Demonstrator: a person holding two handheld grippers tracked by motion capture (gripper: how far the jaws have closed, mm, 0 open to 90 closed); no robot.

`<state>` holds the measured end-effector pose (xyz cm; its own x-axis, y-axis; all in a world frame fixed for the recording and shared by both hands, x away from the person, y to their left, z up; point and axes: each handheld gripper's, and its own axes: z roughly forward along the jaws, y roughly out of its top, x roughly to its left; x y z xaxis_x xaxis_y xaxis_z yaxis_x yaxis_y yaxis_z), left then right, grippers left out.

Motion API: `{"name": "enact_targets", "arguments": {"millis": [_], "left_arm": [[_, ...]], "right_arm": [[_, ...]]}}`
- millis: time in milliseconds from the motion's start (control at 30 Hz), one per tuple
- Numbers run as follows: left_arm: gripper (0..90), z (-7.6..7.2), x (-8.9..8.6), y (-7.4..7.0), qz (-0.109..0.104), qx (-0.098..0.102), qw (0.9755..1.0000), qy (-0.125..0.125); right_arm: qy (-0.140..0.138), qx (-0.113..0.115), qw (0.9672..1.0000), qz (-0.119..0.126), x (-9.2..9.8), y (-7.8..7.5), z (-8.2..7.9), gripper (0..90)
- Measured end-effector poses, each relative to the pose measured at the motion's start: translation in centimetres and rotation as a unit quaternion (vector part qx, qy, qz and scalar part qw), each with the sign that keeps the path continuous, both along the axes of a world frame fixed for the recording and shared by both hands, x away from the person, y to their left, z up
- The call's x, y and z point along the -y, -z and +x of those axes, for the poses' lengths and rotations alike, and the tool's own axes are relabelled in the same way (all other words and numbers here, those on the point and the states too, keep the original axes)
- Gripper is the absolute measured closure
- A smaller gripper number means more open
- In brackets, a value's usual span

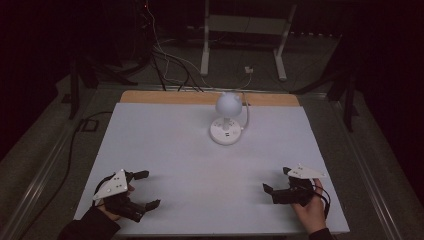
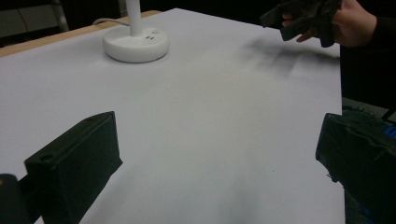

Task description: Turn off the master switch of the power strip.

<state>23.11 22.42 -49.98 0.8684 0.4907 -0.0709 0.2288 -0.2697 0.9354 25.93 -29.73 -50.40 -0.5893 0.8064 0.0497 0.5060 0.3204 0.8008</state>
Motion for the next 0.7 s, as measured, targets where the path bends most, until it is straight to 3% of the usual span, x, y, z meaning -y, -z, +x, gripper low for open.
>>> {"name": "enact_targets", "arguments": {"millis": [333, 700], "left_arm": [[0.3, 0.0, 0.1, 0.0, 0.002, 0.000, 1.0000, 0.003], [0.3, 0.0, 0.2, 0.1, 0.004, -0.003, 1.0000, 0.003]], "right_arm": [[0.017, -0.010, 0.9996, -0.020, 1.9, 1.0, -1.7, 0.0], [0.010, -0.003, 0.9993, -0.037, 1.8, 1.2, -1.7, 0.0]]}}
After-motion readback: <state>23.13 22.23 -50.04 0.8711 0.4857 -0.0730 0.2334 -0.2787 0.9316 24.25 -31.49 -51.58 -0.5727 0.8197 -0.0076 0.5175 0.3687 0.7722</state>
